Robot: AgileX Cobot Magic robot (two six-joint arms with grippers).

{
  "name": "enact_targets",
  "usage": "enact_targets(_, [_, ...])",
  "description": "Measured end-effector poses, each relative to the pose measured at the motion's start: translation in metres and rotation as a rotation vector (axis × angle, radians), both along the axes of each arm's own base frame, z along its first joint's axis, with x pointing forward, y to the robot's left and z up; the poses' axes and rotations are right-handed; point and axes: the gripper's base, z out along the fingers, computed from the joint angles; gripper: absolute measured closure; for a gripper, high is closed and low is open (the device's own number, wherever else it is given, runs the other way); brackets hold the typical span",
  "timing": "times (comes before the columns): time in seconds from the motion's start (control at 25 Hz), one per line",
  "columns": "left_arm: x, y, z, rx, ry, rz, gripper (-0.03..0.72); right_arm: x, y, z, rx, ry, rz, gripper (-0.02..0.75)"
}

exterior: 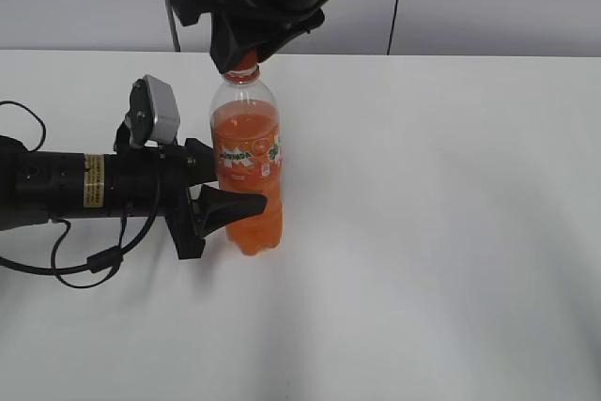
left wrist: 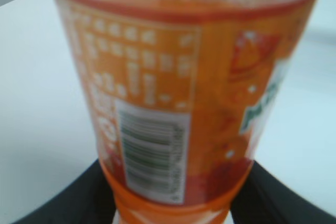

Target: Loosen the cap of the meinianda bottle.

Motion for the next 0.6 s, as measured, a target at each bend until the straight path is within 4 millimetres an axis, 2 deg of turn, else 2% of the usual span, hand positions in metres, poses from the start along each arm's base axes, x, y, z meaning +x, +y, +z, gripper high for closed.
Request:
enact_targets(0.12, [-0.0002, 0.0, -0.0001, 0.0, 0.001, 0.0, 0.311, -0.0007, 0.0, 0.0001, -0.026, -0.031, 0.079, 0.463])
enact_targets(0.24, [-0.0003, 0.0, -0.0002, 0.001, 0.001, -0.001, 0.311, -0.0016, -0.0004, -0.0002, -0.087, -0.103, 0.246, 0.466])
enact_targets(0.48, [-0.0005, -0.0003, -0.0003, 0.002, 0.001, -0.002, 0.311, -0.0008, -0.003, -0.0001, -0.319, -0.392, 0.818, 0.466])
enact_targets(0.6, [-0.0003, -0.0002, -0.0003, 0.002, 0.002, 0.0, 0.311, -0.0005, -0.0023, 0.0006, -0.4, -0.504, 1.018, 0.467])
